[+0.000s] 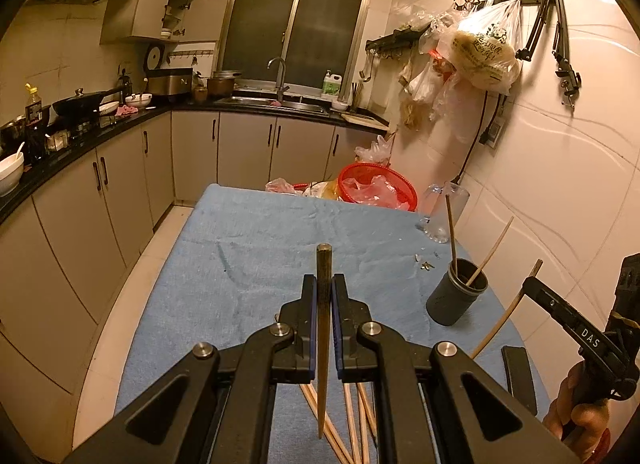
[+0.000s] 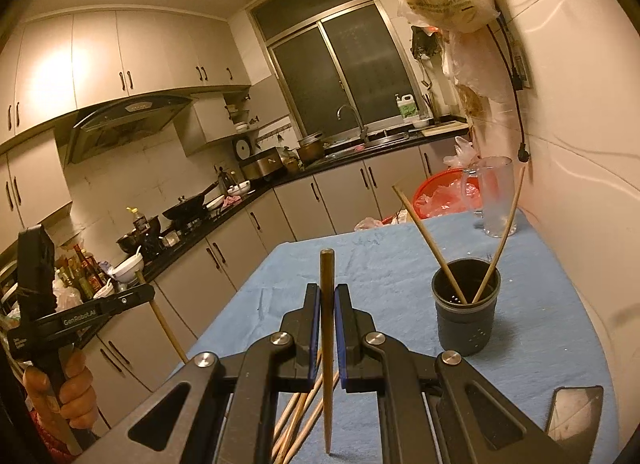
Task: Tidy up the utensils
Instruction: 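Lift and carry both held chopsticks over the black holder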
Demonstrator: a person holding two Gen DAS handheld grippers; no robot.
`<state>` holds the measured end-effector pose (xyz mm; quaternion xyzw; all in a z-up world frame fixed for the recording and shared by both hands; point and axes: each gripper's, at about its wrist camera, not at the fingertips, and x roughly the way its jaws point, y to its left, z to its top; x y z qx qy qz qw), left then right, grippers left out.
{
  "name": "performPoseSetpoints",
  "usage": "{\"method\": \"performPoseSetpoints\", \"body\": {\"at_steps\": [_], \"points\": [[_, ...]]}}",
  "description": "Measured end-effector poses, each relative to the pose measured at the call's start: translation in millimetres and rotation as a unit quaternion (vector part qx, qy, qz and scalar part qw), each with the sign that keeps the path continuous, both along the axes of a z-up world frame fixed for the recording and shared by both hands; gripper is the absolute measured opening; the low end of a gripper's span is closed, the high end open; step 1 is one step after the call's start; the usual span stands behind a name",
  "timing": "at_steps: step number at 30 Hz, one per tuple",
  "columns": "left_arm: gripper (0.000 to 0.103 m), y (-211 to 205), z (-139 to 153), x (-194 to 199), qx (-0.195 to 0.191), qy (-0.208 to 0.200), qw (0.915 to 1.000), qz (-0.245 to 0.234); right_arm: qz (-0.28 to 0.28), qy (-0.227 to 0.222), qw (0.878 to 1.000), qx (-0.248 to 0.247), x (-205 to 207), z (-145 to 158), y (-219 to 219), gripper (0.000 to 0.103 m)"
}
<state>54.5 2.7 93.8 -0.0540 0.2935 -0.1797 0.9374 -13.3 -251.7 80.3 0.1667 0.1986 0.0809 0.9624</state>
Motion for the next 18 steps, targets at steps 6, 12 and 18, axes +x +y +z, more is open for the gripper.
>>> {"method": "performPoseSetpoints", "body": {"at_steps": [6,12,18], "points": [[0.007,-1,8,-1,-0.004,-0.002,0.9999,-0.011,-0.007,-0.003,1.000,0.007,-3,3,-7,0.008],[0.007,-16,22,1,-0.008,-0.010,0.9992,-0.038,-0.017,-0.009,1.000,0.011,-8,12,-18,0.008],[0.007,-42,37,7,-0.009,-0.010,0.9975,-0.069,-0.041,-0.024,0.999,0.010,-14,27,-38,0.008]]}}
